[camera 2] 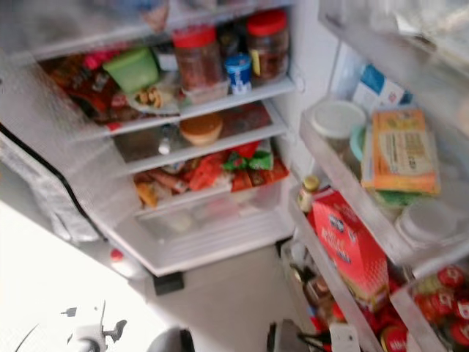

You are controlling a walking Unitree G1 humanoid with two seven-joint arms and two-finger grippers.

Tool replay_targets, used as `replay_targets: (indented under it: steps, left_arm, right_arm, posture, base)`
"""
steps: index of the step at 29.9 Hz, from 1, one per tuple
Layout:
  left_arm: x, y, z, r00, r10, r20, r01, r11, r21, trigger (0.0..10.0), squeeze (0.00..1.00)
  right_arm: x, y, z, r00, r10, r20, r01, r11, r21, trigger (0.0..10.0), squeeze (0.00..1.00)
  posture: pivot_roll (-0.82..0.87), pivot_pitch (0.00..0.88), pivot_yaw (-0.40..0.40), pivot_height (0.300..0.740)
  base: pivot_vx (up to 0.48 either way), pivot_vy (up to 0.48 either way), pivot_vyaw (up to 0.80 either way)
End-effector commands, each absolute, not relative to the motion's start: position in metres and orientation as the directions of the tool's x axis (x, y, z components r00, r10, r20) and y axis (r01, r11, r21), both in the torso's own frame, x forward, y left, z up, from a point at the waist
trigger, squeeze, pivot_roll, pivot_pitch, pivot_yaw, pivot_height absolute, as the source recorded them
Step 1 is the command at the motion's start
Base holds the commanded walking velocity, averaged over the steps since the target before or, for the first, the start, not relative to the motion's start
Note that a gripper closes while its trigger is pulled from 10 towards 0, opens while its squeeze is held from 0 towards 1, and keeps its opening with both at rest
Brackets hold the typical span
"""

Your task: Restocking fridge

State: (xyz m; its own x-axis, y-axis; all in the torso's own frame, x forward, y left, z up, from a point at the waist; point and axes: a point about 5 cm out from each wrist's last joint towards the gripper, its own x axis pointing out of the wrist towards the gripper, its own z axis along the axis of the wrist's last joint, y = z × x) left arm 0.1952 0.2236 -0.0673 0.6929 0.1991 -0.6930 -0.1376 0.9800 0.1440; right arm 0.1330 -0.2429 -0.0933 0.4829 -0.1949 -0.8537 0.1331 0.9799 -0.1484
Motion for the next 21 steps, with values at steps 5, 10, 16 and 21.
replay_targets:
  steps: [5,10,16,21]
  left_arm:
    - [0.184,0.225,-0.073,0.663,0.213,-0.718,-0.141,0.977,0.160,10.0,0.00]
    - [0.182,0.224,-0.074,0.658,0.212,-0.723,-0.137,0.977,0.162,10.0,0.00]
    - [0.179,0.222,-0.077,0.649,0.203,-0.734,-0.128,0.979,0.158,10.0,0.00]
    - [0.173,0.222,-0.080,0.633,0.195,-0.749,-0.128,0.981,0.147,10.0,0.00]
  right_arm:
    - [0.146,-0.217,-0.094,0.544,-0.066,-0.837,0.074,0.997,-0.031,10.0,0.00]
    - [0.146,-0.217,-0.094,0.541,-0.066,-0.838,0.070,0.997,-0.033,10.0,0.00]
    - [0.146,-0.216,-0.094,0.543,-0.050,-0.839,0.084,0.996,-0.005,10.0,0.00]
    - [0.145,-0.216,-0.094,0.543,-0.046,-0.838,0.082,0.997,-0.001,10.0,0.00]
  posture:
    - [-0.07,0.058,0.075,0.740]
    - [-0.07,0.061,0.074,0.740]
    - [-0.07,0.066,0.075,0.740]
    - [-0.07,0.069,0.075,0.740]
  base:
    - [0.000,0.000,0.00]
    - [0.000,0.000,0.00]
    - [0.000,0.000,0.00]
    - [0.000,0.099,0.00]
